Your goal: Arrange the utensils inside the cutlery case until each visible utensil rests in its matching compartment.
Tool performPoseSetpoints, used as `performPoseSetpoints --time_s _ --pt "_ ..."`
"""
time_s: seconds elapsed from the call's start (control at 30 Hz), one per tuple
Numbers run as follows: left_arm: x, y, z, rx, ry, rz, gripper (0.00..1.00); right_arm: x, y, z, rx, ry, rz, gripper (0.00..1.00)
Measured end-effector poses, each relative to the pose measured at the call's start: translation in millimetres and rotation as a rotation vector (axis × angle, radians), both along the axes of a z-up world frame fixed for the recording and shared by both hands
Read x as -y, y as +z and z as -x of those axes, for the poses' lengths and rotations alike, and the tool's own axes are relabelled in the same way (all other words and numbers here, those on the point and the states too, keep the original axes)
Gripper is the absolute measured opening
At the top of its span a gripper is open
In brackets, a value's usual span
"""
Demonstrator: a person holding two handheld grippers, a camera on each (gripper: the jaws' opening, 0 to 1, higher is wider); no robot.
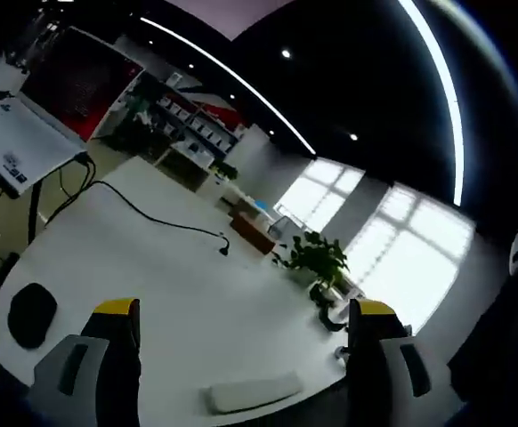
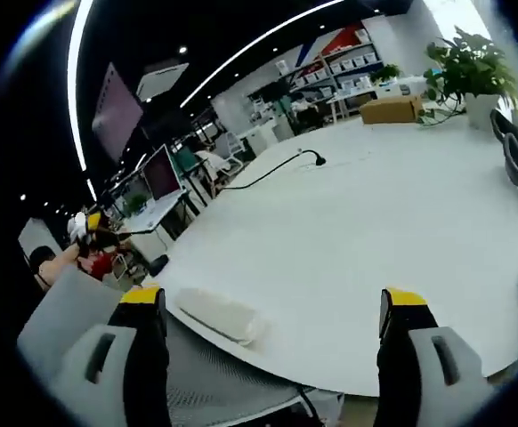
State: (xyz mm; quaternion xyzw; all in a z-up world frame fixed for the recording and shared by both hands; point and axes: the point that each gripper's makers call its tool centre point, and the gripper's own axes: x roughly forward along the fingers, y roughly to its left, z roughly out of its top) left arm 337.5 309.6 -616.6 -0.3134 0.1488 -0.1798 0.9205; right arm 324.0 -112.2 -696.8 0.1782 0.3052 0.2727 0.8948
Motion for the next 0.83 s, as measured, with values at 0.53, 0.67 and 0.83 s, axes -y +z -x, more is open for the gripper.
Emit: performPoseSetpoints --time_s 0.53,0.67,0.83 --pt "20.1 26.4 -3.1 0.106 -0.022 0.074 1.00 18.7 -6.4 -7.9 -0.051 -0.127 -0.058 0.91" --pt "15.2 29.4 -2.2 0.123 0.011 0.051 1.00 10.8 -4.3 -2.2 -0.061 -0.068 -0.077 0.71" --pt "14.0 36.2 -1.2 0.132 0.000 0.089 1.00 7.3 -0.8 -4.6 -0.044 -0.083 -0.081 0.72"
